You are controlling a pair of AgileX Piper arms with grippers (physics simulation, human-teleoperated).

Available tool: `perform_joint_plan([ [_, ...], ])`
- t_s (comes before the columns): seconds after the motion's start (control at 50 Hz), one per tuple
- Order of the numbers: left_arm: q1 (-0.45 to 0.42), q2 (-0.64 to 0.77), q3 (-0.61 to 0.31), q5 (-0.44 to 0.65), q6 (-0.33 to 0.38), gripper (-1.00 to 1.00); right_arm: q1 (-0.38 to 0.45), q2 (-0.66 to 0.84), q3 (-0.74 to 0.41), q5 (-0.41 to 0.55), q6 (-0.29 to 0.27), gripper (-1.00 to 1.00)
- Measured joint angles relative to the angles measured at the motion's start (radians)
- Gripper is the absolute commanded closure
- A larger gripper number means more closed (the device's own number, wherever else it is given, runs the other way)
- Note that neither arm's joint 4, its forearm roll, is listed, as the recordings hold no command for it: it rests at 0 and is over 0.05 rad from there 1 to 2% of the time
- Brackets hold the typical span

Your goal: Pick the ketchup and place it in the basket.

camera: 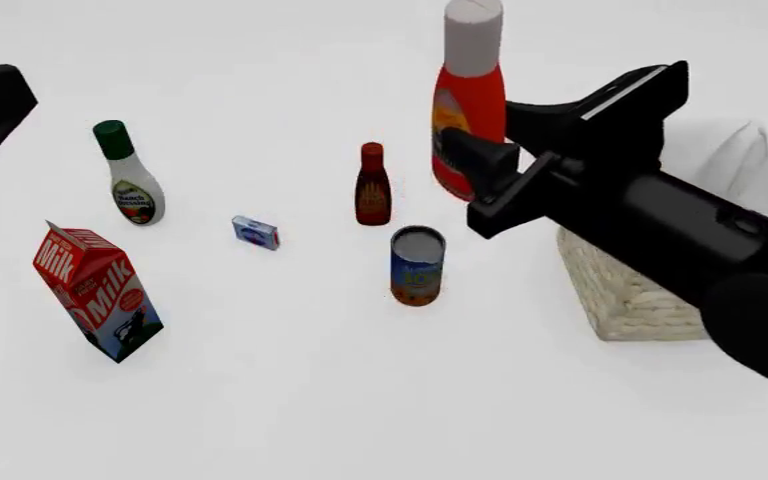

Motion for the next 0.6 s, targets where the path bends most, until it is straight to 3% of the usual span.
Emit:
perform_joint_plan([
  [0.36,0.176,-0.004,0.087,-0.101,-0.048,-1.00,-0.140,-0.059,0.040,0.020,0.010,1.00],
  [0.6,0.246,0.000,0.119,-0.141,-0.051,-1.00,-0.248,-0.076,0.052,0.027,0.015,1.00],
])
